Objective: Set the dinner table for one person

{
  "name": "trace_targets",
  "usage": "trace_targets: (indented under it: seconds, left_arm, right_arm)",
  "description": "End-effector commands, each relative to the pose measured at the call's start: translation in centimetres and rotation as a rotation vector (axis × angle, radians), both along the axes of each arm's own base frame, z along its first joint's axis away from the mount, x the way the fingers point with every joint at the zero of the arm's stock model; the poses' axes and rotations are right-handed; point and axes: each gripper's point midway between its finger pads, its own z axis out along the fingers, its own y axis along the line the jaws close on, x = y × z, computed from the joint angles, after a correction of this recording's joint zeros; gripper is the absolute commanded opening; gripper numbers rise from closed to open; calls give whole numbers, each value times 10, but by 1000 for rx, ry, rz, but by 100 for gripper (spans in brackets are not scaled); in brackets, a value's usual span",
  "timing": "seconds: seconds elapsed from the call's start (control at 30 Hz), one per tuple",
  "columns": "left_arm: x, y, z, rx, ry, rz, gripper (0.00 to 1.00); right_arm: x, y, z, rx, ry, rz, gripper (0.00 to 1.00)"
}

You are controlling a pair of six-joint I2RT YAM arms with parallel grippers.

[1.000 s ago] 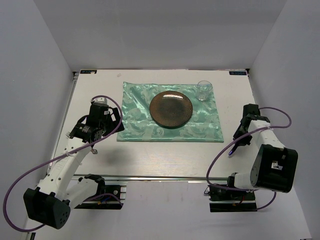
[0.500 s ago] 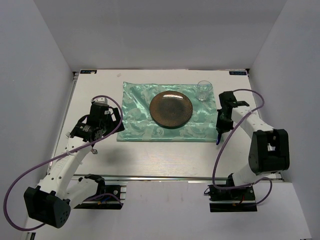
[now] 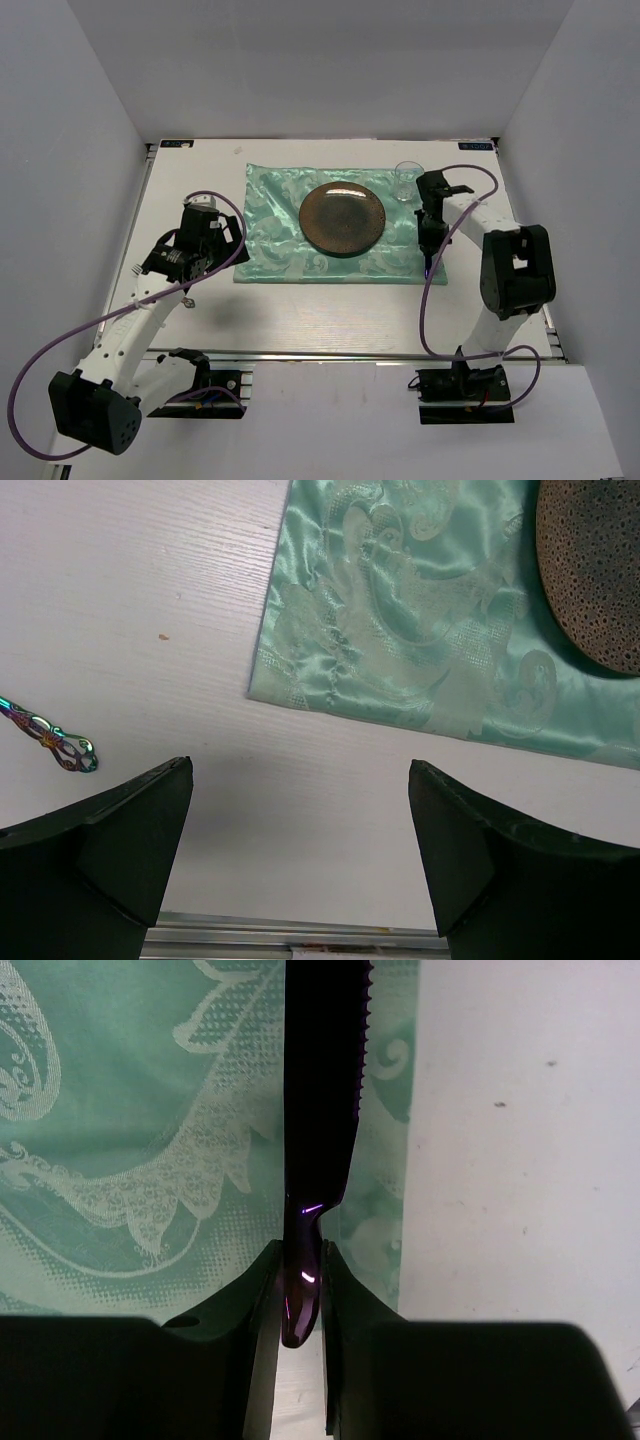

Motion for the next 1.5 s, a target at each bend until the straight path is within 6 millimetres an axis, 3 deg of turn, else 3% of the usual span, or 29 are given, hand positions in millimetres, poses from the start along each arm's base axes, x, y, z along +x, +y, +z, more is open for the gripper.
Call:
trace_targets:
  seconds: [0.0, 0.47, 0.8, 1.33, 1.43, 1.47]
  left_arm:
    - [0, -3, -2, -3, -6, -19, 98]
    - [1, -3, -4, -1, -1, -21, 98]
    - [1, -5, -5, -6, 1, -27, 98]
    - [1, -5, -3, -8, -8, -29, 98]
    - [0, -5, -4, -9, -5, -30, 98]
    - [0, -5, -4, -8, -4, -28, 98]
  right_arm:
    - [12, 6, 7, -3, -13, 49, 0]
    - [19, 20, -22, 16, 33, 111, 0]
    - [33, 27, -4, 42, -1, 123, 0]
    - [22, 25, -39, 32, 78, 101, 0]
    - [21, 26, -38, 40, 74, 82, 5]
    - [23, 28, -35, 49, 61, 73, 15]
